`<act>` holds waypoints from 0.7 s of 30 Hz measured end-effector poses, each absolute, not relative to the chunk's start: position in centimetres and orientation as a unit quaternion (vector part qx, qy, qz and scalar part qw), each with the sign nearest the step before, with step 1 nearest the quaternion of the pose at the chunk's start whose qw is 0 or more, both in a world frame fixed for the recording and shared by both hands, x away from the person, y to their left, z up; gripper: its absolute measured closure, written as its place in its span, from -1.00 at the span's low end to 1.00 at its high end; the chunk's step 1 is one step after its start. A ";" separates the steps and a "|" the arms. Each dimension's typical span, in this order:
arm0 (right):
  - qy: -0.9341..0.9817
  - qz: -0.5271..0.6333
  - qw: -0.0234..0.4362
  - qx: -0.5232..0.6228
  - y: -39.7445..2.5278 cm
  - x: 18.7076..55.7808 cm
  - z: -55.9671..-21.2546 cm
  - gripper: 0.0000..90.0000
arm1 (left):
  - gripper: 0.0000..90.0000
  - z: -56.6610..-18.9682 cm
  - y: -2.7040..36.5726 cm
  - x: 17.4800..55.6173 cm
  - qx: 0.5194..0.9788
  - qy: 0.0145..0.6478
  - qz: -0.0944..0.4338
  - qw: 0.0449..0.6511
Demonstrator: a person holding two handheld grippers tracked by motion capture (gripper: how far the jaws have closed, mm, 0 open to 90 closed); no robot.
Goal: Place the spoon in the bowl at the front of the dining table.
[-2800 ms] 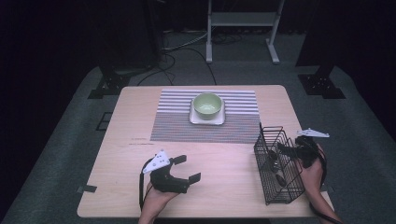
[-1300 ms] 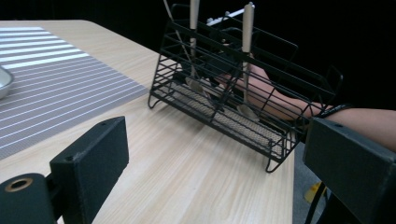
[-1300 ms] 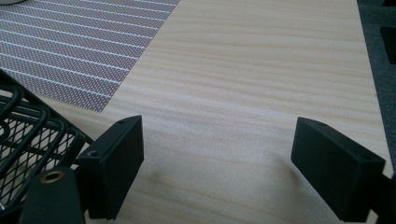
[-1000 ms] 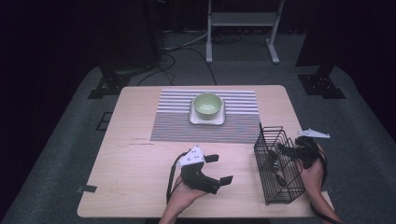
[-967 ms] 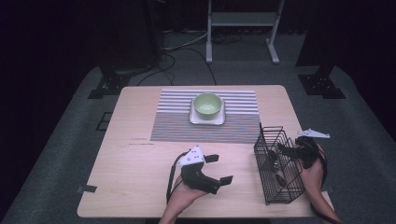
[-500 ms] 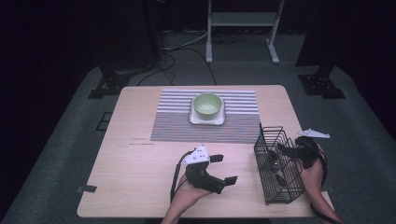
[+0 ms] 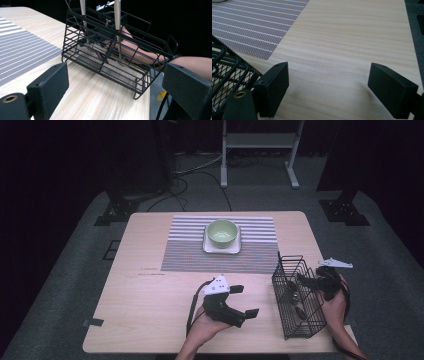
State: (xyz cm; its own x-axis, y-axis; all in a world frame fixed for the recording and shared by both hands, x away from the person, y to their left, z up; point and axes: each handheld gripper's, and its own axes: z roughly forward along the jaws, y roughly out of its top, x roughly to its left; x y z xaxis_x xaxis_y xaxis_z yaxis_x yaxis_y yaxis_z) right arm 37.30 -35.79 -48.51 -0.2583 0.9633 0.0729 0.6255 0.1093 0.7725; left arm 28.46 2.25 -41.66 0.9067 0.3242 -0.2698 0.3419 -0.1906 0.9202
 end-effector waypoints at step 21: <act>0.706 0.362 0.234 0.562 -35.8 37.3 -48.5 -0.64 | -0.87 -40.7 0.5 28.5 0.775 0.200 -0.019 0.600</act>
